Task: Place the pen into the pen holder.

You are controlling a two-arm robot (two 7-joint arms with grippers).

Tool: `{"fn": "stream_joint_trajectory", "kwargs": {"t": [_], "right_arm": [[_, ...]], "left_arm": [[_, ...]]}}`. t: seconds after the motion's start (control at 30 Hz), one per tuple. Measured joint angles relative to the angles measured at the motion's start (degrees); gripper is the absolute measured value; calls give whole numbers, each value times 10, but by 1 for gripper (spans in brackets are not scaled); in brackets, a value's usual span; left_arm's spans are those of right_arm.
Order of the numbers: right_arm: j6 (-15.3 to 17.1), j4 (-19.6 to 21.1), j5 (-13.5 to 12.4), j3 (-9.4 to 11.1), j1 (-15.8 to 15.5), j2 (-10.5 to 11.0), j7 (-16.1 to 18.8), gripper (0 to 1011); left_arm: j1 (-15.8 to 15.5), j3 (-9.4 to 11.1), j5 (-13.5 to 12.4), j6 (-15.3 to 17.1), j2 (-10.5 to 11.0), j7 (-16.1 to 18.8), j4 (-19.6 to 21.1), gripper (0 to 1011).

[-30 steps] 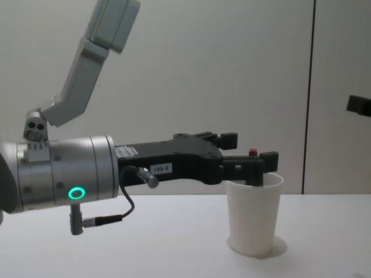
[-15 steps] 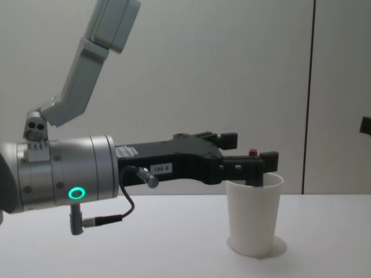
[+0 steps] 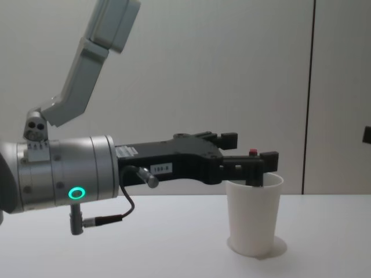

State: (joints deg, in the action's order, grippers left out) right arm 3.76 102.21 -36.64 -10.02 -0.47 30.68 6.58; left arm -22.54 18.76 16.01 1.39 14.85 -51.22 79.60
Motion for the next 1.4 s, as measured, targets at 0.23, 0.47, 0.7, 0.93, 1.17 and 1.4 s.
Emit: {"fn": "stream_joint_trajectory", "kwargs": {"t": [0.23,0.47,0.7,0.93,1.17,1.4], "right_arm": [[2,5,1,0,-5,0,-6,1001],[3,8,2,0,-8,1,-9,1002],[4,9,3,-1,-8,0,-10,1001],[2,8,25,-4,-8,-12,-12,1002],[-4,3,72,-10,-7,-39,-16,1001],[-10,-3,125,-18,-6,-70,-21,1002]], "left_arm": [[0,0,0,0,0,0,0,1000],[0,0,0,0,0,0,0,1000],[0,0,0,0,0,0,0,1000],[4,3,-1,0,3,23,6,1000],[12,10,-6,0,10,71,19,1000],[22,18,-11,-1,17,123,33,1000]]}}
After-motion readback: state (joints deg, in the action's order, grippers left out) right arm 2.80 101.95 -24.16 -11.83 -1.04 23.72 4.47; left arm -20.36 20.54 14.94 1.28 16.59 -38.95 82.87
